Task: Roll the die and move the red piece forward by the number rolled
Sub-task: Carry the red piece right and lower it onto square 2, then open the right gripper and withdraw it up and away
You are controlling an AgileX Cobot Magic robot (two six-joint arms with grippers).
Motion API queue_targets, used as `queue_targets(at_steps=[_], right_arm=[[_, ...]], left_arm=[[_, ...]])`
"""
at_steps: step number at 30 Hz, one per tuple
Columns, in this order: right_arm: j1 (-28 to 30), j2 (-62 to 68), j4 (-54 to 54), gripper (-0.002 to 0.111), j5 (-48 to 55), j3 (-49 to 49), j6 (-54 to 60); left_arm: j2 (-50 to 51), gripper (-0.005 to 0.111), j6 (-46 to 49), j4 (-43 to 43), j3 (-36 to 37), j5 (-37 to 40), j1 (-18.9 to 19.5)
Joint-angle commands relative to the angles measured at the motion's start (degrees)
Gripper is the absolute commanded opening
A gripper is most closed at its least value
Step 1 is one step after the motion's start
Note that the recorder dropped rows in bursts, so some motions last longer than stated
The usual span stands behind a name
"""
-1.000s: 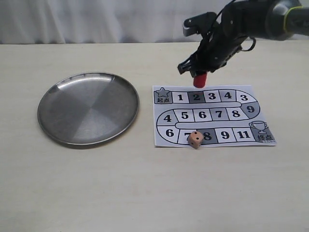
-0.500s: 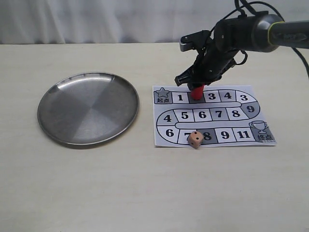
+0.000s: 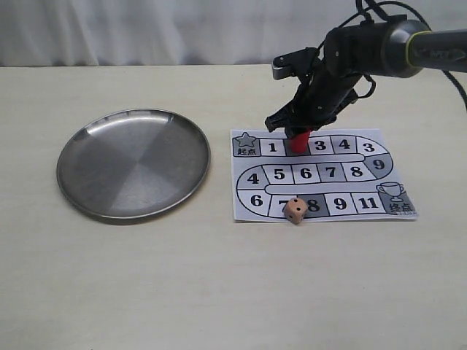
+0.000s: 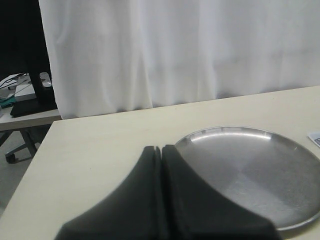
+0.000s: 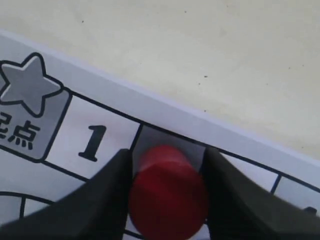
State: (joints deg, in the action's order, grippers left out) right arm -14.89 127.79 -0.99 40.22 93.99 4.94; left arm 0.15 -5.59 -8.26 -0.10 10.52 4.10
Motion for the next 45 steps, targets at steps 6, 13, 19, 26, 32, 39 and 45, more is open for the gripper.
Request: queue_targets(at_steps=[6,13,19,26,32,39,45], right_arm=[[0.1,0.8,-0.3,0.046,1.7,-1.0,0.0],[0.2,-0.9,0.1,0.068,1.7,2.0,0.0],[0.2,-9.1,1.0,0.035,2.7,7.1,0.1],[0.2,-22.3,0.6,0.004,2.3,5.7,0.4],[0.2,-34.9,0.6,0.004,-6.6,-6.7,0.4],[0.2,-51.7,1.6,0.004,-25.9,-33.9,0.2],[0.1,-65.9,6.2,0.004,-43.6,-56.2,0.2]], left_arm=[[-0.1,0.000,-0.1,0.0,0.1,-0.6,0.2],[-0.1,0.000,-0.1,0.0,0.1,-0.6,0.2],[-0.1,0.000,-0.1,0.0,0.1,-0.6,0.2],[-0.1,0.000,-0.1,0.0,0.1,-0.6,0.2],[-0.1,0.000,-0.1,0.0,0.1,-0.6,0.2],[-0.1,0.000,-0.1,0.0,0.1,-0.6,0.2],[-0.1,0.000,-0.1,0.0,0.1,-0.6,0.2]])
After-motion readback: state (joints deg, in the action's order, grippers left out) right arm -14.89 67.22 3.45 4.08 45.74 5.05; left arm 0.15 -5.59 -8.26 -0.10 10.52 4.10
